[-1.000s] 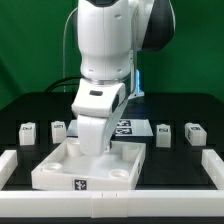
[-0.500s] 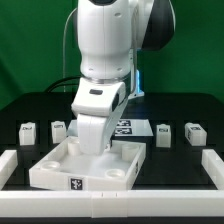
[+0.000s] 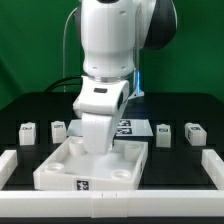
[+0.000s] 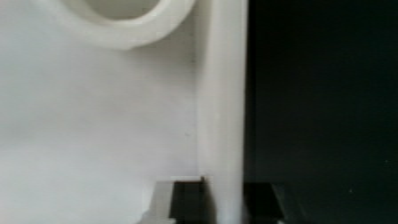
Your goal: Assemble one leg
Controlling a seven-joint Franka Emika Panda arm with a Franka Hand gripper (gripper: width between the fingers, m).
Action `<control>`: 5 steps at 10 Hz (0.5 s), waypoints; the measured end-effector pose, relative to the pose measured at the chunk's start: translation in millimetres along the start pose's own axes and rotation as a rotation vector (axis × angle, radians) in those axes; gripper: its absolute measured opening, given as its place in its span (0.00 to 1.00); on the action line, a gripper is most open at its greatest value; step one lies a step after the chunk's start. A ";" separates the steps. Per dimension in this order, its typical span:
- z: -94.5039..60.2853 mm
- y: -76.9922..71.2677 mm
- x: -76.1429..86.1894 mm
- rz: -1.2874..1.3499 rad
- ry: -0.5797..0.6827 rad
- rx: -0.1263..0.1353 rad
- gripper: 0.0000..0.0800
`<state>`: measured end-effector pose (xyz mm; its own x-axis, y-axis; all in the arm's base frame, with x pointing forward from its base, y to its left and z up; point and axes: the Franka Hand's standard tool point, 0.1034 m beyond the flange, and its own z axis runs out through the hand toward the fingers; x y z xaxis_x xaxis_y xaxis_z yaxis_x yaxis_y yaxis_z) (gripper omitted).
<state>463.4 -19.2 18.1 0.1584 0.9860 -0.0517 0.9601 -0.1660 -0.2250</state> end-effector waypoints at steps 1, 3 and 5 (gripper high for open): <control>0.2 -0.2 7.3 -0.050 -0.006 -0.006 0.10; 2.2 2.8 17.5 -0.148 -0.028 -0.040 0.10; 2.0 3.4 16.2 -0.142 -0.026 -0.040 0.10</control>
Offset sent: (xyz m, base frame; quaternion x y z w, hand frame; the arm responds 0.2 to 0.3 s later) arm 0.0000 0.0000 0.0000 0.0000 0.0000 0.0000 1.0000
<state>468.8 -3.8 14.6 0.0143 0.9988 -0.0476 0.9810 -0.0233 -0.1926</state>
